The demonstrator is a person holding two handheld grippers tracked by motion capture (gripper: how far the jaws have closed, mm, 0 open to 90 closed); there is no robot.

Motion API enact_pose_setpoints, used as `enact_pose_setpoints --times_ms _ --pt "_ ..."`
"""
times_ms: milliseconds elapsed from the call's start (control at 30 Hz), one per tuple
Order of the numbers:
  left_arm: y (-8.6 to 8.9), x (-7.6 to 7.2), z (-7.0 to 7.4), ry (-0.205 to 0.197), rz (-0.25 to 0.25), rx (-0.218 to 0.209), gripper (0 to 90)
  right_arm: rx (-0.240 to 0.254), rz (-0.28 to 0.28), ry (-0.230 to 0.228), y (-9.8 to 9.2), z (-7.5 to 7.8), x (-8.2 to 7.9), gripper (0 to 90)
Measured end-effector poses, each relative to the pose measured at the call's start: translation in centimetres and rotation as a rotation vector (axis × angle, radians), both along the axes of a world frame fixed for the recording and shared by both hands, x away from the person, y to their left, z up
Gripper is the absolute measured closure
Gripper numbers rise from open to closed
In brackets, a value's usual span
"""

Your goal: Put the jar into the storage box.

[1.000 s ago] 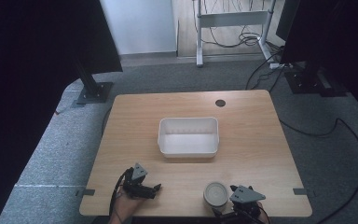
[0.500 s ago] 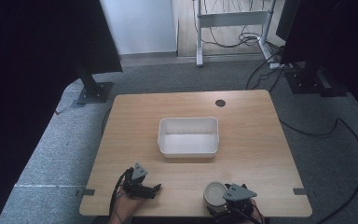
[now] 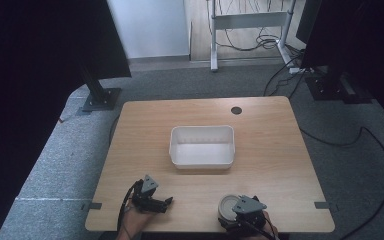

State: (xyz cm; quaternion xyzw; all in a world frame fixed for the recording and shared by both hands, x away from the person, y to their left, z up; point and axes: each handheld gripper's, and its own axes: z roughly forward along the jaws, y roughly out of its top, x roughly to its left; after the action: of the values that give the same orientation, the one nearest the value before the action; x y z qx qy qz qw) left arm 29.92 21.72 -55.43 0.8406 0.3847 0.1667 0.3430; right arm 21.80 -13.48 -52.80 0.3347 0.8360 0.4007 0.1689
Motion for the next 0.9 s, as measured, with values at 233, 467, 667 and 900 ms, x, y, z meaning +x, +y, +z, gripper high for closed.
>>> enact_pose_setpoints --times_ms 233,467,667,900 --pt "0.0 0.0 0.0 0.000 0.000 0.000 1.5 -0.004 -0.013 0.018 0.1 0.2 0.0 9.5" --pt "0.0 0.0 0.0 0.000 0.000 0.000 1.5 -0.009 -0.023 0.027 0.1 0.3 0.3 9.5" --pt "0.0 0.0 0.0 0.000 0.000 -0.001 1.5 -0.001 -0.031 0.028 0.1 0.6 0.6 9.6" --pt "0.0 0.0 0.0 0.000 0.000 -0.001 1.5 0.005 -0.034 0.019 0.3 1.1 1.2 9.6"
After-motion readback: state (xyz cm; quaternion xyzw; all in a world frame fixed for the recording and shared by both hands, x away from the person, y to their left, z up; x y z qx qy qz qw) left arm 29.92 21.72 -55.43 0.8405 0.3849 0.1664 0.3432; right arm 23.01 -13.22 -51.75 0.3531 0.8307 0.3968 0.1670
